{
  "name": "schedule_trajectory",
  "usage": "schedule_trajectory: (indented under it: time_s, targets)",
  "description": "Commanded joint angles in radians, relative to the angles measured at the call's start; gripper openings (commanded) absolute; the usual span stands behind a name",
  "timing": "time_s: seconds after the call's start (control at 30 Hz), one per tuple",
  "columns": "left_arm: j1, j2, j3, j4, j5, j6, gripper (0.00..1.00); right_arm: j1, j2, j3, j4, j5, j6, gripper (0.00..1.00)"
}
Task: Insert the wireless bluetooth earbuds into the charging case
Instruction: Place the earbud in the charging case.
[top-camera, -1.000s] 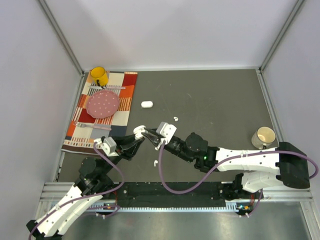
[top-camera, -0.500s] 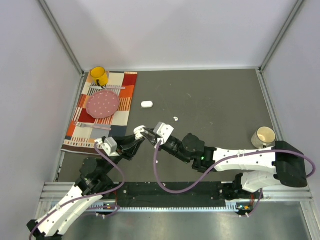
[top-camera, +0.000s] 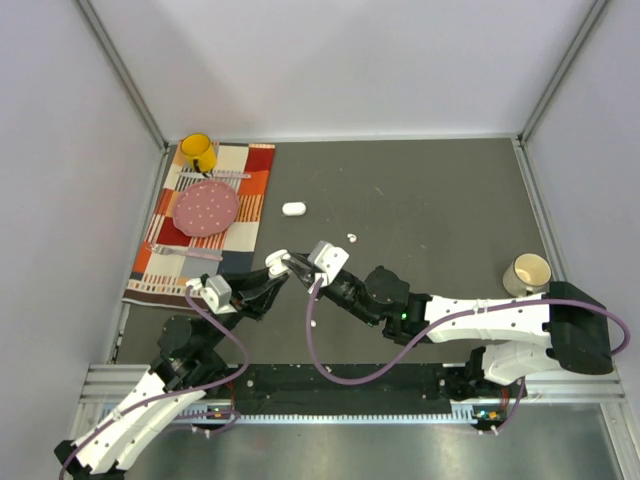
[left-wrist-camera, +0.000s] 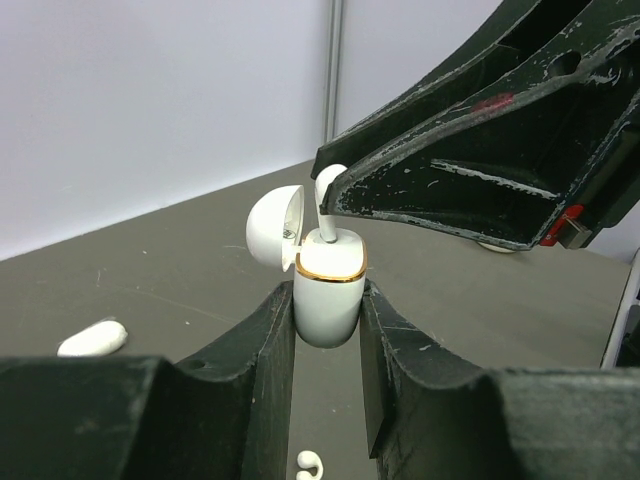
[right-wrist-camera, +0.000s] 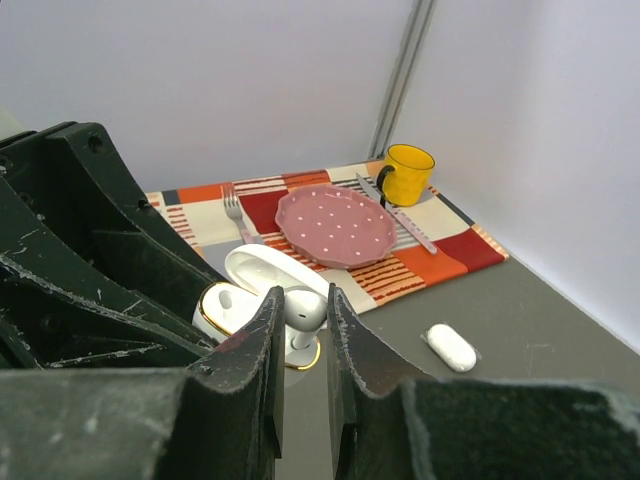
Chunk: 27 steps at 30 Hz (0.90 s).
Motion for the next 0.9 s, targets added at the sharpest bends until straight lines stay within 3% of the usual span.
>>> schedule_trajectory:
  time_s: [0.0, 0.4, 0.87]
  targets:
    - [0.004, -0.022, 0.004, 0.094, -0.002, 0.007, 0.0, 0.013, -0.011, 0.029, 0.009, 0.027, -0.007, 0.0]
    - [0.004, -0.026, 0.007, 0.096, -0.012, 0.012, 0.0, 0.011, -0.011, 0.05, -0.112, 0.01, 0.03, 0.02]
    - [0.003, -0.033, 0.004, 0.092, -0.021, 0.015, 0.0, 0.013, -0.018, 0.069, -0.137, 0.02, 0.05, 0.08]
